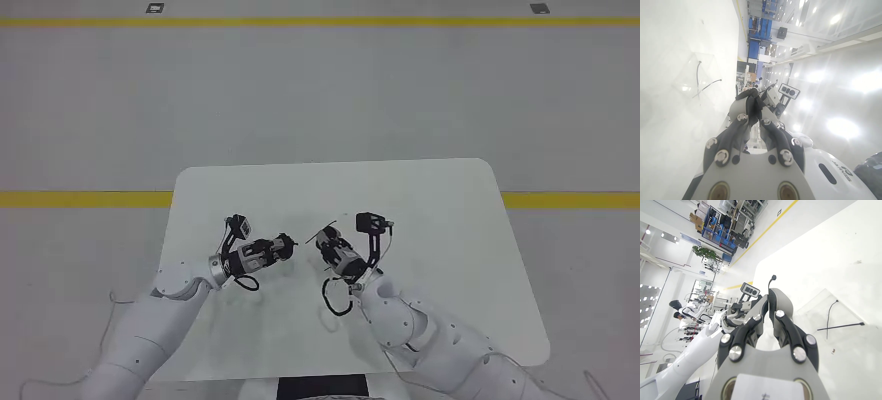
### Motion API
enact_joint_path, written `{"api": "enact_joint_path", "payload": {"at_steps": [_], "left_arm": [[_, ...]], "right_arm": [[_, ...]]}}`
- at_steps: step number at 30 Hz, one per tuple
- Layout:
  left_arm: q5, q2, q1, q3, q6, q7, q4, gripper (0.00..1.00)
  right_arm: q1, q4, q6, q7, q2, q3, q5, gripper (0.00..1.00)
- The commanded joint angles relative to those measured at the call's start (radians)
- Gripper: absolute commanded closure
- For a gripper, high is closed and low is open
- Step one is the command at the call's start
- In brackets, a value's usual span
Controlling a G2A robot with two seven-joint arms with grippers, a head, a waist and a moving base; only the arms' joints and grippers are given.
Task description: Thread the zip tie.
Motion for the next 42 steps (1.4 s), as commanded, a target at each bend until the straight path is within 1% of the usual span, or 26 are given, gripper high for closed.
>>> {"api": "enact_joint_path", "payload": {"at_steps": [1, 3, 10, 14, 21, 32, 42], "left_arm": [[0.000, 0.000, 0.000, 0.000, 0.000, 0.000, 0.000, 1.00], [0.000, 0.000, 0.000, 0.000, 0.000, 0.000, 0.000, 1.00], [0.000, 0.000, 0.000, 0.000, 0.000, 0.000, 0.000, 1.00], [0.000, 0.000, 0.000, 0.000, 0.000, 0.000, 0.000, 1.00], [0.000, 0.000, 0.000, 0.000, 0.000, 0.000, 0.000, 1.00], [0.000, 0.000, 0.000, 0.000, 0.000, 0.000, 0.000, 1.00], [0.000, 0.000, 0.000, 0.000, 0.000, 0.000, 0.000, 1.00]], "right_arm": [[-0.001, 0.001, 0.003, 0.008, -0.006, 0.002, -0.003, 1.00], [-0.001, 0.002, 0.006, 0.015, -0.010, 0.003, -0.009, 1.00], [-0.001, 0.002, 0.006, 0.015, -0.010, 0.003, -0.009, 1.00], [-0.015, 0.004, -0.008, 0.018, -0.014, 0.016, -0.022, 1.00], [-0.025, 0.008, 0.011, 0.018, -0.033, 0.032, -0.035, 1.00], [-0.028, 0.030, 0.011, 0.037, -0.068, 0.043, -0.056, 1.00], [-0.041, 0.036, 0.011, 0.063, -0.090, 0.058, -0.087, 1.00]]}}
